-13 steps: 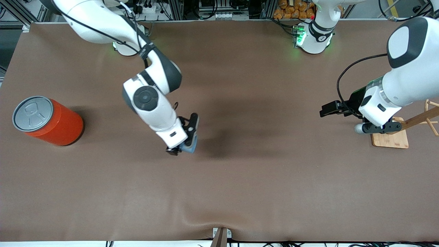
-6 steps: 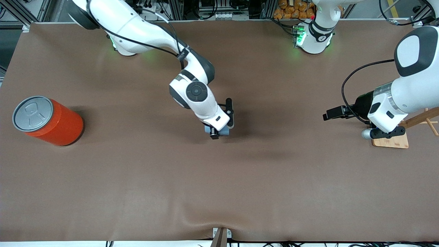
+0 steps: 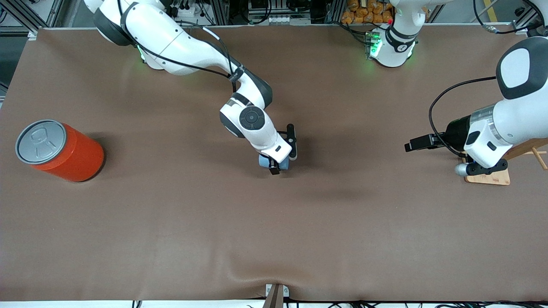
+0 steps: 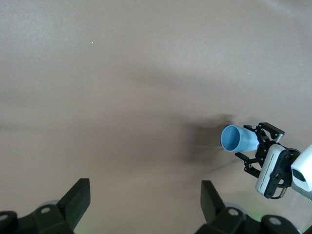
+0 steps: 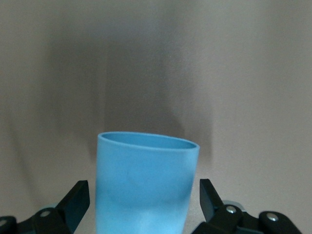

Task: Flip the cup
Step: 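Set the cup down on its side and open the right gripper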

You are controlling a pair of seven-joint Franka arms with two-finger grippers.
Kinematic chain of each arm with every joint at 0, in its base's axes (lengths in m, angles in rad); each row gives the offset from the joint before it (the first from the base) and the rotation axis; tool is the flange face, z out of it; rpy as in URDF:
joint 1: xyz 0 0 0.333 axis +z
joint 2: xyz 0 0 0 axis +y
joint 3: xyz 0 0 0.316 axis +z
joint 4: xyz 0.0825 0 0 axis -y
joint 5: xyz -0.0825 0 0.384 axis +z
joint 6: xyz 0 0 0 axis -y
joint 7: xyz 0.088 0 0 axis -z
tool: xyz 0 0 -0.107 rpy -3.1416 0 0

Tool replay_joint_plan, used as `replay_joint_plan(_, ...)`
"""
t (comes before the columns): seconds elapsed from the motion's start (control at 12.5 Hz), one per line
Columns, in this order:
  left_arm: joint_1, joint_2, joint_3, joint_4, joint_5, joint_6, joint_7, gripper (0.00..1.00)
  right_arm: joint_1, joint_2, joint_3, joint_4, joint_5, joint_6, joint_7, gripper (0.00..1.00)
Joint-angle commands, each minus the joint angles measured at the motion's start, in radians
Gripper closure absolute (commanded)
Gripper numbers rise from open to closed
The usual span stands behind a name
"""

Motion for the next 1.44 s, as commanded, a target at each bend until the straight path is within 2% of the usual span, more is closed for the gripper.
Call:
replay_joint_plan(0.0,0.007,0.013,-0.007,-0.003,-0.022,0.006,0.013,0.00,-0.005,-0.019,0.015,0.006,-0.004,0.003,-0.003,0.00)
replay_joint_plan(0.16,0.007,0.055,-0.007,-0.003,-0.065,0.024,0.013,0.00,-0.027,-0.074,0.073,0.005,0.046,-0.071,0.033,0.00)
replay_joint_plan(0.4,-0.019,0.125,-0.011,-0.011,-0.095,0.079,0.013,0.00,-0.041,-0.175,0.080,0.003,0.065,-0.171,0.186,0.00)
replay_joint_plan(0.48,-0.021,0.150,-0.014,-0.023,-0.141,0.101,0.034,0.00,-0.066,-0.201,0.080,0.003,0.066,-0.205,0.228,0.00)
replay_joint_plan(0.72,-0.022,0.208,-0.017,-0.089,-0.310,0.178,0.206,0.00,-0.172,-0.256,0.078,0.005,0.085,-0.314,0.288,0.00)
replay_joint_plan(0.88,-0.062,0.230,-0.036,-0.123,-0.463,0.253,0.248,0.00,-0.255,-0.285,0.075,0.002,0.085,-0.359,0.311,0.00)
replay_joint_plan(1.12,-0.082,0.306,-0.043,-0.141,-0.571,0.255,0.402,0.00,-0.398,-0.322,0.075,0.002,0.085,-0.389,0.313,0.00)
replay_joint_plan(1.36,-0.108,0.317,-0.047,-0.207,-0.719,0.274,0.504,0.00,-0.523,-0.359,0.073,0.002,0.083,-0.405,0.378,0.00)
